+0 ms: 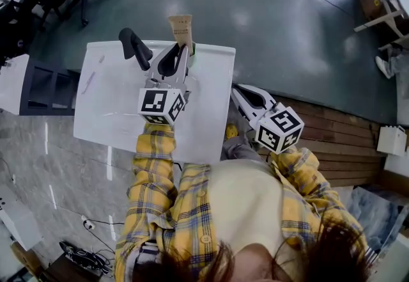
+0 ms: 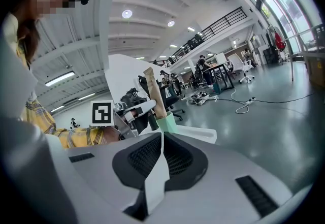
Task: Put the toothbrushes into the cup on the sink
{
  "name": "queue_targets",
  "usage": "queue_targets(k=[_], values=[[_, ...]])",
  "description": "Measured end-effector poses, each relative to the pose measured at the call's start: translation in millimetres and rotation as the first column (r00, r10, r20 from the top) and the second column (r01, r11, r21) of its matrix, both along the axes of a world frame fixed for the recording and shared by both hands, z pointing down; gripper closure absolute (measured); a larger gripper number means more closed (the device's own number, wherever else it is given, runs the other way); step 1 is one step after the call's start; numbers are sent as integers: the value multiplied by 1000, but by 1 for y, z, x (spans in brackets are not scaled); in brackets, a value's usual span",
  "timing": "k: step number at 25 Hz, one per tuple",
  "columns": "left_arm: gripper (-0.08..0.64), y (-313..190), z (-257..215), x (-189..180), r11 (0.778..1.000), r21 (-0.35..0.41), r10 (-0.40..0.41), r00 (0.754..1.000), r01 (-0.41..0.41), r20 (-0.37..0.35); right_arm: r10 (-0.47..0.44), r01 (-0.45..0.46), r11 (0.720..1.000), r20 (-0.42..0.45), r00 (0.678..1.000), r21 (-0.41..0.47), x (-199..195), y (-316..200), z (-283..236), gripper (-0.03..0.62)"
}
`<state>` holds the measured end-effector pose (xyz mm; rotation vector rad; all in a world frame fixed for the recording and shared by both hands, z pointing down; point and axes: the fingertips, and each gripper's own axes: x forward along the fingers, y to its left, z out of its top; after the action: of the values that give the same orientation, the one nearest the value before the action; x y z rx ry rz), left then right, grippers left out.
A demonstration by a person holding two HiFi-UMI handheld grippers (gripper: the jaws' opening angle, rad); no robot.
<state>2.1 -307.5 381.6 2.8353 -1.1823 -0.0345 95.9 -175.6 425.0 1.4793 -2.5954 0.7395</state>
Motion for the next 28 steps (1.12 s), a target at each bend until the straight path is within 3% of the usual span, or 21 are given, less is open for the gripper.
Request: queue_targets(k=[11, 28], values=[[492, 2, 3, -6, 999, -25, -29, 1000, 30, 5, -7, 7, 1000, 3, 1000, 0, 0, 3, -1, 572], [492, 31, -15, -31, 997, 3, -74, 996, 74, -41, -55, 55, 998, 10, 998, 23, -17, 7, -9, 572]])
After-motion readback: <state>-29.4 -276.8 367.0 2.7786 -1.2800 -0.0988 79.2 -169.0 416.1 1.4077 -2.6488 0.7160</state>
